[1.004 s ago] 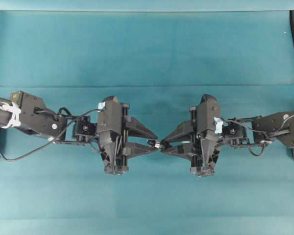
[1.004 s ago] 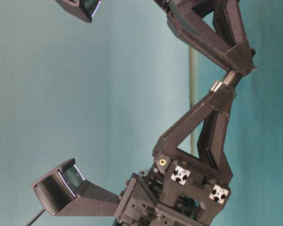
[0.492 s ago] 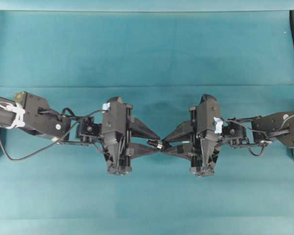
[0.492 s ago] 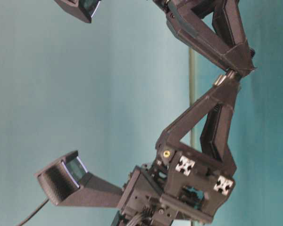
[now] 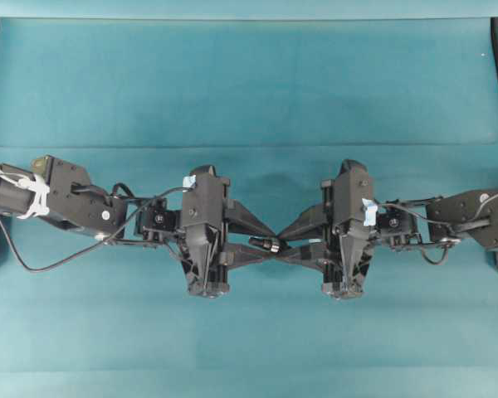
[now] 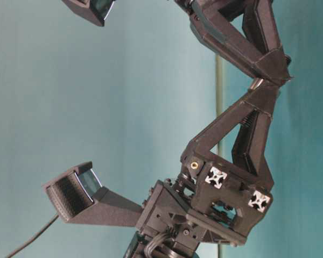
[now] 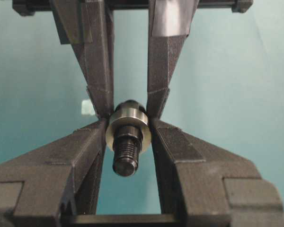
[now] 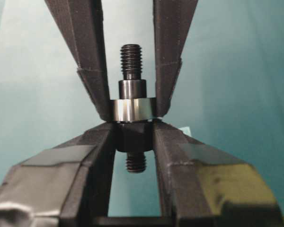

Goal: Insert the washer onto the shaft with both hands.
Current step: 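Push the washer with the left gripper onto the shaft's threaded end, then open the left gripper and pull it back from the shaft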

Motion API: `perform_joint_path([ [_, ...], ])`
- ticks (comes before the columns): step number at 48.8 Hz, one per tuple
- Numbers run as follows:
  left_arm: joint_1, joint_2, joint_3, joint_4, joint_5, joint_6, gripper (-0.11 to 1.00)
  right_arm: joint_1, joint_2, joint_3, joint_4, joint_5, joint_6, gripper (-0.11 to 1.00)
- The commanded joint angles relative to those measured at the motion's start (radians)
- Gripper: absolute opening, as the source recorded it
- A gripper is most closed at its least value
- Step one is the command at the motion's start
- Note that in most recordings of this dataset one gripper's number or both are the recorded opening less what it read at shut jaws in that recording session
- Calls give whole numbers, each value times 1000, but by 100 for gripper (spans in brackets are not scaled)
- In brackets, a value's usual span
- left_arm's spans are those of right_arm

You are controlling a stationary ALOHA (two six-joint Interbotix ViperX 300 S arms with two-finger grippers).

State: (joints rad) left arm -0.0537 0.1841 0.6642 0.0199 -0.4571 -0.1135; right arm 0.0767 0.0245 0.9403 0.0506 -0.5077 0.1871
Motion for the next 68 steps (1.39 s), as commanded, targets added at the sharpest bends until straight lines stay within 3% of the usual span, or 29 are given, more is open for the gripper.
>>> perform_joint_path([
  [1, 0, -6, -17, 2, -2, -3, 37, 3, -8, -20, -2, -9, 6, 0],
  [17, 0, -11, -21, 2, -3, -3, 39, 3, -8, -20, -2, -9, 8, 0],
  [24, 2, -25, -21, 2, -2, -6, 80, 3, -8, -20, -2, -8, 6, 0],
  [28, 2, -34, -18, 2, 0, -14, 93, 3, -8, -20, -2, -6, 6, 0],
  [53, -2, -58, 2, 2, 5, -18, 91, 3, -8, -20, -2, -2, 8, 0],
  [68, -8, -215, 78, 2, 172, -17, 91, 3, -8, -20, -2, 3, 5, 0],
])
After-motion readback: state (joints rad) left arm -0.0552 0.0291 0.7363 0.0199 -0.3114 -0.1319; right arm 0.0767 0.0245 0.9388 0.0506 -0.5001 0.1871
